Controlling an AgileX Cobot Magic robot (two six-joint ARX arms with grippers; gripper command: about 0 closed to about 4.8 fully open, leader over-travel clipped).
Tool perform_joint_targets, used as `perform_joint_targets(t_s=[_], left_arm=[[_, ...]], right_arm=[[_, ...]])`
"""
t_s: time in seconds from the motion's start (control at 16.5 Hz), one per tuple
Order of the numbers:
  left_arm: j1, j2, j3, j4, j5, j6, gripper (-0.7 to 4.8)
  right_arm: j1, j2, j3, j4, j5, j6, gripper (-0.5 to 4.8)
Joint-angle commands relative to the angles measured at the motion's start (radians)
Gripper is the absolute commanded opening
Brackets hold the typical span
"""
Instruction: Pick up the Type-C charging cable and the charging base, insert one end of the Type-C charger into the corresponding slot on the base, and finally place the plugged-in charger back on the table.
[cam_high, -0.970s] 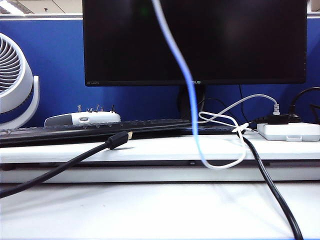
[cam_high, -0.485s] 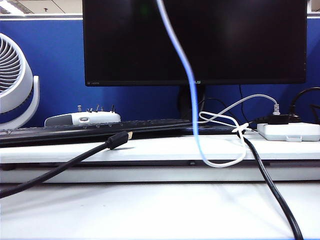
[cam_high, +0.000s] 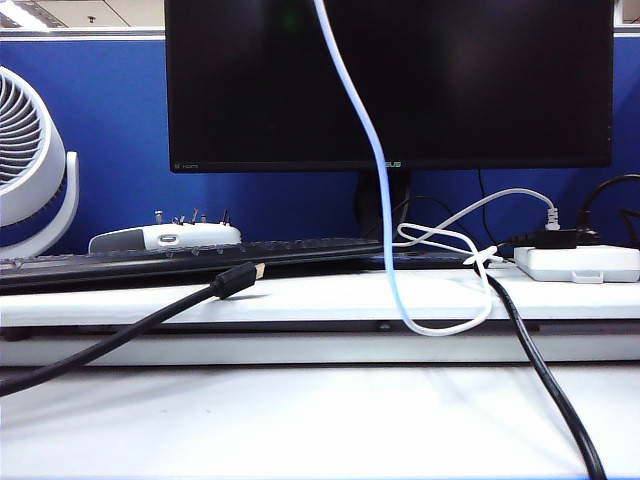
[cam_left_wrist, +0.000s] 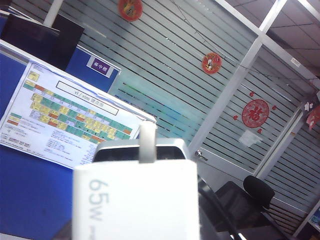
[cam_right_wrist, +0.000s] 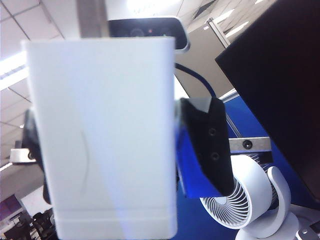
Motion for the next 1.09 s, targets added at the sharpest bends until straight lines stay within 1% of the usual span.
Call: perform_joint_targets(t_s=[0.06,0.12,0.18,0.24,0.3,0.42,0.48,0.61,0.73,0.85,1.09], left_arm=[[0.003,0.013,-0.017,-0.100,0.101,0.012,-0.06],[0.003,0.013,-0.017,-0.100,0.102,0.016,-0.06],[0.004,0.013,-0.017,-0.100,0.102,0.016,-0.06],[0.004,0.013,-0.017,-0.109,0.102,0.025,-0.06],[0.003,0.013,-0.017,-0.118,0.104,0.027,-0.06],[0.004,0.013,-0.017,-0.118,0.104,0.027,-0.06],[0.004,0.013,-0.017,-0.118,0.105,0.027,-0.06],[0.004,0.013,-0.017,-0.118,0.104,0.027,-0.06],[0.003,0.013,-0.017,-0.130,0.105,0.027,-0.06],[-0.004,0.013,-0.017,-0.154,0.105,0.046,-0.06],[-0.010,0.013,-0.017,-0.158,0.104,0.050,-0.06]], right_arm=[[-0.018,-0.027,0.035,0.178,0.189,0.009,-0.01],[-0.019,-0.026,0.035,0.166,0.197,0.062,-0.01],[-0.021,-0.027,0.035,0.168,0.202,0.067,-0.01],[-0.027,-0.026,0.035,0.196,0.194,-0.002,-0.01],[-0.027,-0.029,0.035,0.211,0.189,-0.046,-0.01],[-0.027,-0.029,0.035,0.205,0.208,0.018,-0.01],[-0.027,-0.029,0.035,0.205,0.208,0.014,-0.01],[-0.027,-0.029,0.035,0.211,0.196,-0.045,-0.01],[-0.027,-0.029,0.035,0.210,0.204,-0.041,-0.01],[-0.027,-0.029,0.035,0.212,0.211,-0.037,-0.01],[-0.027,-0.029,0.035,0.211,0.193,-0.037,-0.01]])
